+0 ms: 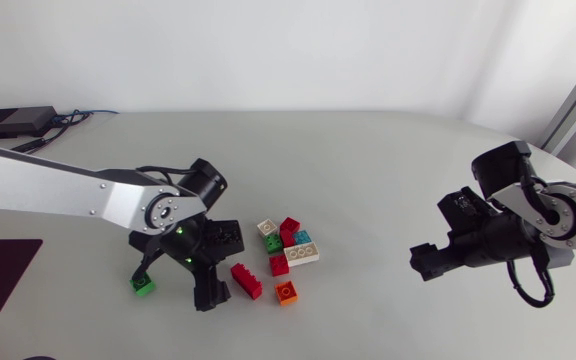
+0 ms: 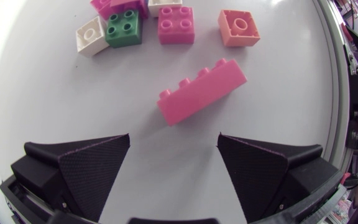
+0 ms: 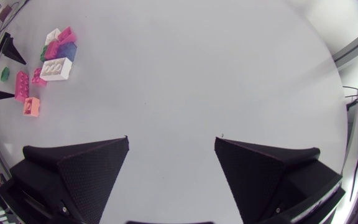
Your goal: Sort duplo bricks by size, large to the right and small to the left
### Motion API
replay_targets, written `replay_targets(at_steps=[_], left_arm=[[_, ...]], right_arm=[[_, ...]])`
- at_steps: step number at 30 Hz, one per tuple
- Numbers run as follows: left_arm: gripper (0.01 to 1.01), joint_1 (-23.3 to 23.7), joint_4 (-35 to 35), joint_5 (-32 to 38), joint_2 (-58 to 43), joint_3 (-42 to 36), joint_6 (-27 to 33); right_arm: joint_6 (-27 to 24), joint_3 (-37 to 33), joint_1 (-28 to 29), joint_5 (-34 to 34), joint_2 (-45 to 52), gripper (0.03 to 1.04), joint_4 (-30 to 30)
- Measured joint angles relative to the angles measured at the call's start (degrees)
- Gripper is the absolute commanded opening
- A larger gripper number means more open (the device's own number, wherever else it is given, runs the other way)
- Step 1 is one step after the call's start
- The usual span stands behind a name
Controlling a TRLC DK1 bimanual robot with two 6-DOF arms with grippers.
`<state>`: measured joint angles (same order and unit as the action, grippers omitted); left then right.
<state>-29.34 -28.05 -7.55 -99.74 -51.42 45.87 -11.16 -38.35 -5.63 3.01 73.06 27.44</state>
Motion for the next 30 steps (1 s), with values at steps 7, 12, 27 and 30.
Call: replay_targets(at_steps=[7,12,27,30], left_arm=[[0.984,-5.01,1.33,-0.44,-6.16,-6.97,-4.13],[0.902,-8.92,1.97,-0.42,-9.31,-11.13,-6.84],[0.972,-7.52,-0.9,-0.81,-10.12,-12.94,-8.04],[0.972,-6.12,-1.05,-0.55,-8.55,-12.17,-8.37]], right_arm=[[-0.26,0.37,1.7,0.2,-0.15,1.0,0.0],[-0.72,0.72,3.67,1.38,-0.15,1.0,0.0],[-2.21,1.07,6.14,2.64,-0.15,1.0,-0.61],[-2.23,1.14,6.12,2.82,-0.17,1.0,-0.61]])
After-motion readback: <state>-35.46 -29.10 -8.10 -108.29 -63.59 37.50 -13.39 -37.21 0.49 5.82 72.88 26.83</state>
